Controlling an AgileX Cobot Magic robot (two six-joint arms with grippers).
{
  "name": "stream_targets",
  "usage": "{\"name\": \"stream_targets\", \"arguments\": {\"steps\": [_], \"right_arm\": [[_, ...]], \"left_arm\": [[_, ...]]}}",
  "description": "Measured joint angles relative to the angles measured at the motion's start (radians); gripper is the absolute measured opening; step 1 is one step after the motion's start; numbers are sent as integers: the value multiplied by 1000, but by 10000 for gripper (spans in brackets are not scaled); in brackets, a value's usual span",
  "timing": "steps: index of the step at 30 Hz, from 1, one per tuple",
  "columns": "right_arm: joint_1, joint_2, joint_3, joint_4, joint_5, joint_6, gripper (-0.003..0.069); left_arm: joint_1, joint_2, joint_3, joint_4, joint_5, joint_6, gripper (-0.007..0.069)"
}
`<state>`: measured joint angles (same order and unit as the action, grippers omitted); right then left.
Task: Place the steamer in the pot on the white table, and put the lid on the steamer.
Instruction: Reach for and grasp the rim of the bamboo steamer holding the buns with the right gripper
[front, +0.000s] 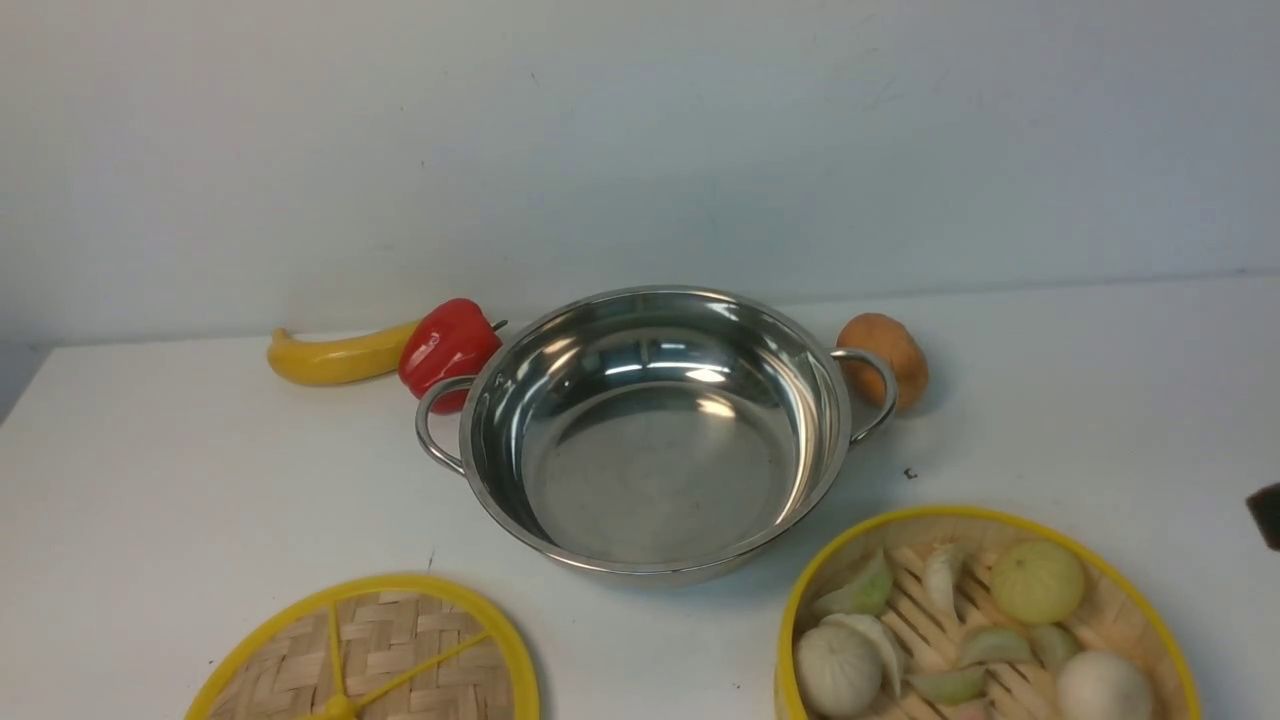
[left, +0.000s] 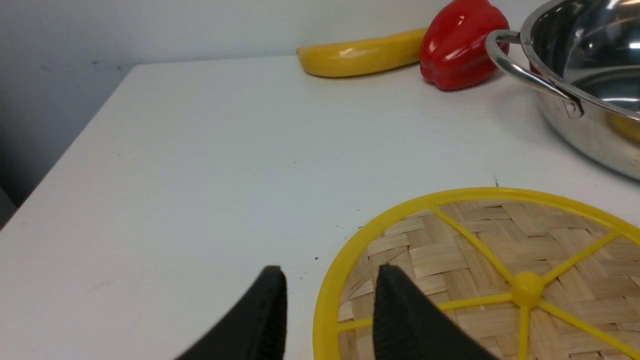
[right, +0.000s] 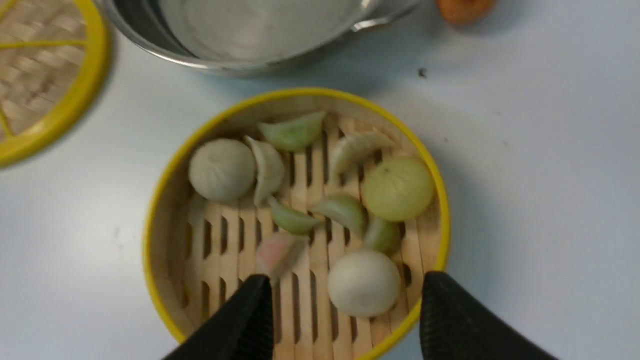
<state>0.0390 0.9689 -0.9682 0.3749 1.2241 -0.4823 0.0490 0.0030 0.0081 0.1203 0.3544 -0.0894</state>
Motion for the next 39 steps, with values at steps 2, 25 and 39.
{"name": "stream_targets", "arguments": {"steps": [2, 25, 39], "right_arm": [[0, 22, 0, -26, 3, 36, 395], [66, 525, 0, -176, -122, 121, 395], [75, 720, -33, -216, -230, 121, 395]], "left_arm": [[0, 0, 0, 0, 0, 0, 241], [0, 0, 0, 0, 0, 0, 241], [0, 0, 0, 0, 0, 0, 241]]}}
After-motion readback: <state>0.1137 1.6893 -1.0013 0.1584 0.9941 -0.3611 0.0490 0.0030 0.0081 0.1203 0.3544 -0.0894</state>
